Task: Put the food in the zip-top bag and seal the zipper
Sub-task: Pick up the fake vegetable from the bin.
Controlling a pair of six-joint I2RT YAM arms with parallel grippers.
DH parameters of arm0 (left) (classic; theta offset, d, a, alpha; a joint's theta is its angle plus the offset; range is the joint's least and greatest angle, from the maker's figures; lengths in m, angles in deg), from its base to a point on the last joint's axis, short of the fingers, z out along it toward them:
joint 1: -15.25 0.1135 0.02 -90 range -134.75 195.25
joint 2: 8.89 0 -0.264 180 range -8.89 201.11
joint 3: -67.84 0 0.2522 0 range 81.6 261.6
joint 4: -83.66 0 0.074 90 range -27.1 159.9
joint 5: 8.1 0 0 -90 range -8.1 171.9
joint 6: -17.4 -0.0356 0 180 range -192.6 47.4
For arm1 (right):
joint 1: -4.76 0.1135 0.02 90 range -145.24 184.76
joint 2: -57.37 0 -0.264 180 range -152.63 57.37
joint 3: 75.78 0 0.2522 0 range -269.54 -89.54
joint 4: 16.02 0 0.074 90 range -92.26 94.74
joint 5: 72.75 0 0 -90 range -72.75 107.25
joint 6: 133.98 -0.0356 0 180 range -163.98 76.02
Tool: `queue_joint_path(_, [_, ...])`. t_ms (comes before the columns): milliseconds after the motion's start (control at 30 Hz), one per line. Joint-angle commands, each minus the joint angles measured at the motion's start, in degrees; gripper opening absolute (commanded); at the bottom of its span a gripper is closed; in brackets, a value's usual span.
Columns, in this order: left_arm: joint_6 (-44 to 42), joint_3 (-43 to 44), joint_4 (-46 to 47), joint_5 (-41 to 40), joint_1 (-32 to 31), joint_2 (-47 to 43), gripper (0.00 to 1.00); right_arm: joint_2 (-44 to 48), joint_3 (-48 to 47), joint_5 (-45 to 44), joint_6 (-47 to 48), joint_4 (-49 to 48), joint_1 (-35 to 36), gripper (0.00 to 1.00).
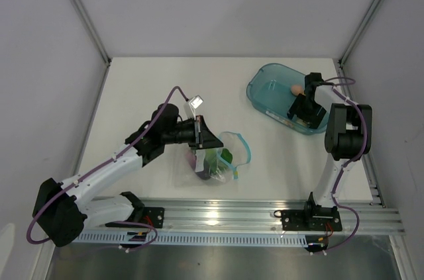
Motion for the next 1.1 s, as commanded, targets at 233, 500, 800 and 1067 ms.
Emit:
queue_joint_path(233, [0.43, -0.24, 2.64, 0.78, -0.12, -0.71, 0.01, -0.77, 1.56, 2.49, 1.95, -2.26, -0.2, 0.6])
queue_joint_path(500, [0.43, -0.32, 2.21, 0.43, -0.12, -0.8, 0.01, 2.22, 1.21, 1.79, 2.65, -2.79, -0.2, 0.29])
queue_joint_path(800, [0.61, -0.23, 2.03, 0.34, -0.12, -1.15, 0.01, 10.56, -1.24, 0.38, 4.59, -4.73, -0.29, 0.0])
queue_joint_path(1067, [0.78, 0.29, 1.15, 0.34, -0.12, -2.11, 0.0, 21.72, 2.0, 9.33, 5.29, -10.7, 0.33, 0.0])
